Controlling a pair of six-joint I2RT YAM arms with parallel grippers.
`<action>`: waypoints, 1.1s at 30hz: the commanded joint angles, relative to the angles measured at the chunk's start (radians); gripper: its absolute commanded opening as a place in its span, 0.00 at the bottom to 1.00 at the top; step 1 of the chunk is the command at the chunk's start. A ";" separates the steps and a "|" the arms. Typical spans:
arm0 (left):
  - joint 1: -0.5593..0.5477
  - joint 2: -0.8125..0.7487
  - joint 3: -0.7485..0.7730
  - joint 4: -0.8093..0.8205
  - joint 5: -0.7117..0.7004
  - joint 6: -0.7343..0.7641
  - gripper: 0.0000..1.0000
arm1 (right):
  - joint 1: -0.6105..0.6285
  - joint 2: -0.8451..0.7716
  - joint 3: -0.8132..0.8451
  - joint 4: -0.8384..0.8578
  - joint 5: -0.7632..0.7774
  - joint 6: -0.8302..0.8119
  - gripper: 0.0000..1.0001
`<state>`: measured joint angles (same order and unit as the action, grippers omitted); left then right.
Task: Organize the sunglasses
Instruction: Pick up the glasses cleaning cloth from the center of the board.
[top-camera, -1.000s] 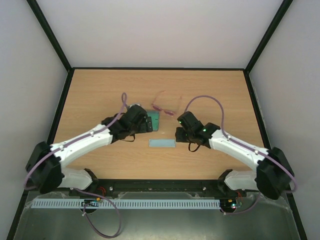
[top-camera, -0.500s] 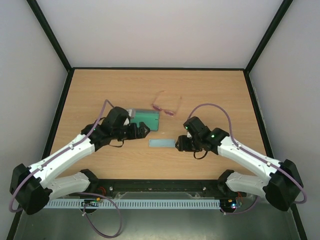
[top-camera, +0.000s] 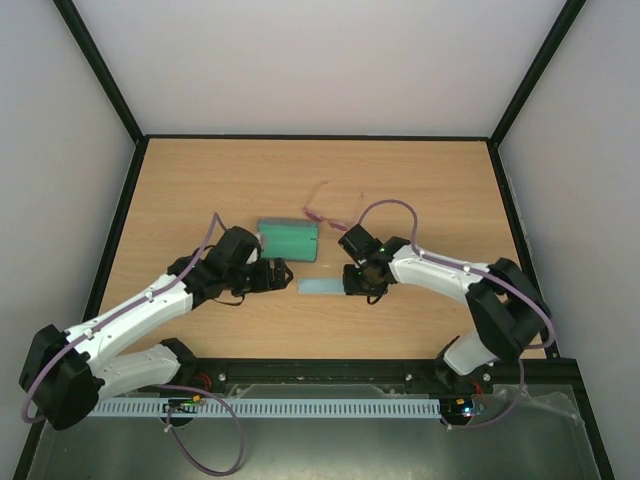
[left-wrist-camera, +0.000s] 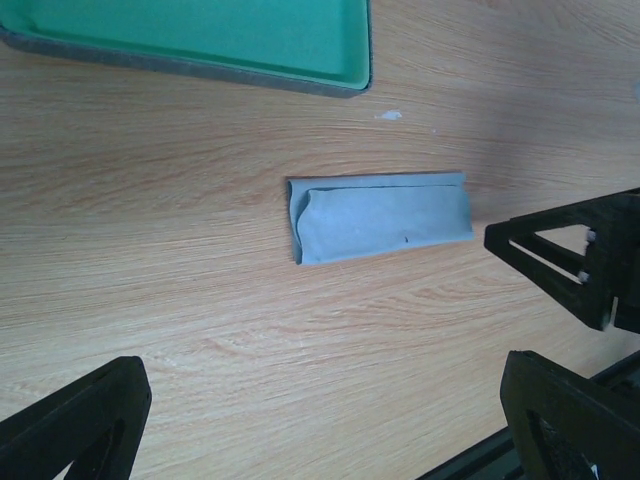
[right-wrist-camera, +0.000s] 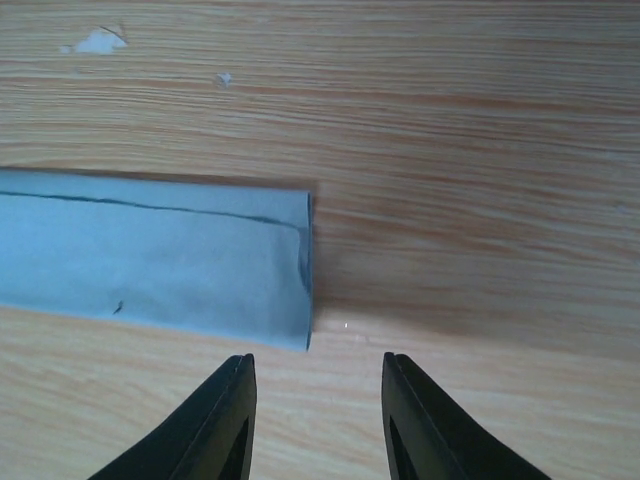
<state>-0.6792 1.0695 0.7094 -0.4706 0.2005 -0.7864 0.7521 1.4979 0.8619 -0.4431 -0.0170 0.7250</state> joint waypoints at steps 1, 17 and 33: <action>0.008 0.001 -0.007 0.015 -0.001 -0.018 0.99 | -0.003 0.070 0.024 0.015 0.008 0.003 0.35; 0.010 -0.085 -0.077 0.023 0.003 -0.020 0.99 | -0.003 0.105 0.044 0.025 0.080 0.021 0.32; 0.010 -0.062 -0.077 0.046 -0.001 -0.018 0.99 | -0.004 0.165 0.069 0.037 0.070 0.008 0.26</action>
<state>-0.6735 1.0019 0.6392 -0.4351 0.2012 -0.7975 0.7521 1.6169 0.9119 -0.3794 0.0483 0.7391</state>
